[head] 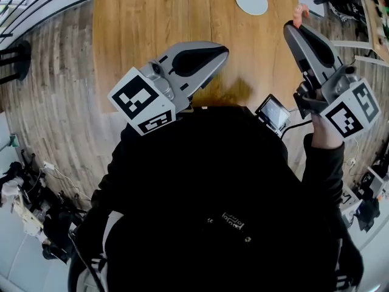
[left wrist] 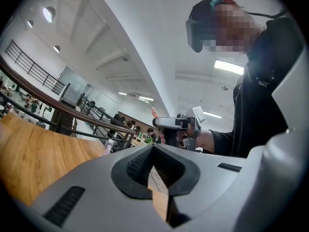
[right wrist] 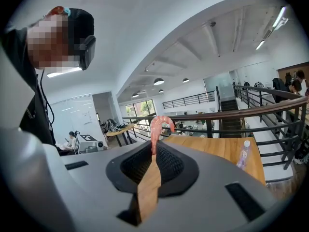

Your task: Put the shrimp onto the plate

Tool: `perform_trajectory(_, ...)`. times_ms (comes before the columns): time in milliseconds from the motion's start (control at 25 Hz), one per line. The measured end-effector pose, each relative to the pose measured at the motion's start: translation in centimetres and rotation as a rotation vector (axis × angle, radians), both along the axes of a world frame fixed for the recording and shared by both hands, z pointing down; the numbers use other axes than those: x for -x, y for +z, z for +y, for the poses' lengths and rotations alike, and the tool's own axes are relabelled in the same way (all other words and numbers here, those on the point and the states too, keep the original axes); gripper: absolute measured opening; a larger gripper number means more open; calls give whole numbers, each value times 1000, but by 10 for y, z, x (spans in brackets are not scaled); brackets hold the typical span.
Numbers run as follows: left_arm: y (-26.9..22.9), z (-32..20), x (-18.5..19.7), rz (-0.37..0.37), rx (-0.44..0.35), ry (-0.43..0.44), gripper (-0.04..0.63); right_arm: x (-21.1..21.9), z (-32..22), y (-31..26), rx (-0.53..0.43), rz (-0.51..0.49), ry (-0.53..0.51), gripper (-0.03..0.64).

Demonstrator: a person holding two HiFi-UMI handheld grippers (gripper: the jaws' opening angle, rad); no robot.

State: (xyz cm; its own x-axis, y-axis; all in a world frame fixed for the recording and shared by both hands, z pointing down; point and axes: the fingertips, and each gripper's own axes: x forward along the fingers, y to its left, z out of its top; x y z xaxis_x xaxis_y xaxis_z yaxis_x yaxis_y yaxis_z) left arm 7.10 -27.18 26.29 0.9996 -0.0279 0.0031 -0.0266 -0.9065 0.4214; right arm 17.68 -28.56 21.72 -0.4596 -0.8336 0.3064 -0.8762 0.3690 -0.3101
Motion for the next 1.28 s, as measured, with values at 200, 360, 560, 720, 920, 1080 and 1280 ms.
perform_trajectory(200,2,14,4,-17,-2,-17,5,-3,9,2,0,0,-6,41)
perform_trajectory(360,4,15,0,-31,1,-28,5,-9,5,1,4,1,-17,41)
perform_trajectory(560,15,14,-3,-49,9,-62,5,-18,-6,9,1,2,-41,41)
perform_trajectory(720,7,14,7,-59,17,-93,5,-14,-13,-1,0,15,-61,41)
perform_trajectory(920,27,-8,6,-79,30,-139,5,-17,-47,18,-2,15,-104,41)
perform_trajectory(1080,45,2,8,-98,45,-161,5,-17,-47,36,2,17,-124,41)
perform_trajectory(1280,46,2,12,-115,65,-191,5,-21,-57,41,16,17,-140,41)
